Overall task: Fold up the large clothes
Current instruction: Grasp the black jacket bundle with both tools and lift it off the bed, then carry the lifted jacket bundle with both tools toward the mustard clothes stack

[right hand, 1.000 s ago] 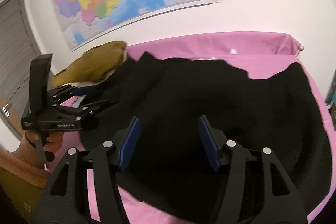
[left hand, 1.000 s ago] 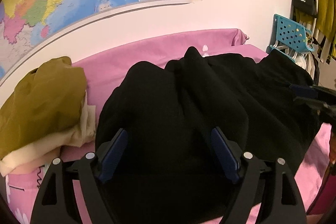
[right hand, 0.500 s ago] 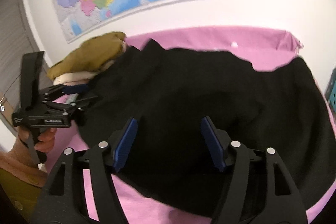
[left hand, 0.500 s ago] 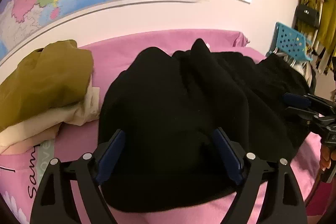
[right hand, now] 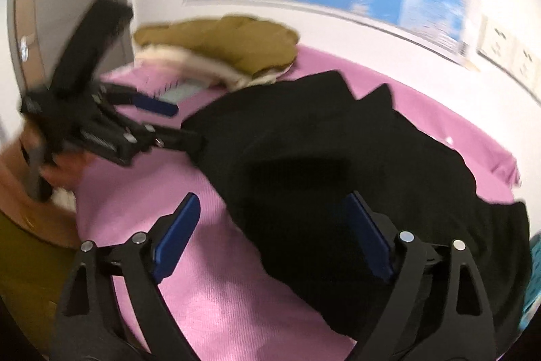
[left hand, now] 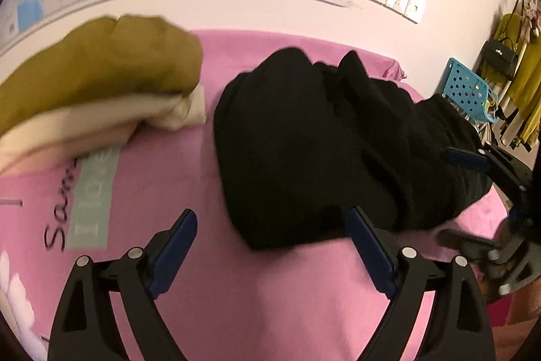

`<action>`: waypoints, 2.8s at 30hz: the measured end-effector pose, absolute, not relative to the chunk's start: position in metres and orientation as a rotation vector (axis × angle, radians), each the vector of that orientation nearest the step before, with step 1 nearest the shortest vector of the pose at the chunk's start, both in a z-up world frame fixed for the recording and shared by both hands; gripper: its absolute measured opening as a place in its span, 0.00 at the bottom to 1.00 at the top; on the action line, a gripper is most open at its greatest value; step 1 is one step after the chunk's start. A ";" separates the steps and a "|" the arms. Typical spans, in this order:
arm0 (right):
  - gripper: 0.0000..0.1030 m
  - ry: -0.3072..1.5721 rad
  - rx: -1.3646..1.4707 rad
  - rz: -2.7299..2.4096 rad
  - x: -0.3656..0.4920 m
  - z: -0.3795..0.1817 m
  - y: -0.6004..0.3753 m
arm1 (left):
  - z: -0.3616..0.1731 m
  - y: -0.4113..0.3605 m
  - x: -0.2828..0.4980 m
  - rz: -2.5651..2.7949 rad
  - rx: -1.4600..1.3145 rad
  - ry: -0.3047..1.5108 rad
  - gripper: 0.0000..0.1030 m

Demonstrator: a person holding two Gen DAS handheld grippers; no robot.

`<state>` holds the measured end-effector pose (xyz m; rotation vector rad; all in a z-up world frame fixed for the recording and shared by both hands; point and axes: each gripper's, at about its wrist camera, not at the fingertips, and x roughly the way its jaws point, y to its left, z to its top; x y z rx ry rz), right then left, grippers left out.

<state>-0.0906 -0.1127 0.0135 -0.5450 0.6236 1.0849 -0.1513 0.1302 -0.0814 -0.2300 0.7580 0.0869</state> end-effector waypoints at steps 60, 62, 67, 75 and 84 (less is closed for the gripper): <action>0.69 0.973 0.439 0.616 -0.033 -0.015 -0.319 | -0.108 0.136 -0.060 -0.148 -0.604 0.772 0.56; 0.70 0.962 0.424 0.583 -0.028 -0.015 -0.309 | -0.108 0.136 -0.060 -0.156 -0.598 0.768 0.56; 0.76 0.918 0.415 0.500 -0.019 -0.015 -0.298 | -0.108 0.132 -0.059 -0.164 -0.573 0.760 0.59; 0.76 0.859 0.617 0.558 -0.002 -0.019 -0.297 | -0.108 0.125 -0.055 -0.166 -0.565 0.757 0.60; 0.73 0.908 0.565 0.571 0.021 -0.025 -0.276 | -0.107 0.121 -0.054 -0.171 -0.533 0.754 0.65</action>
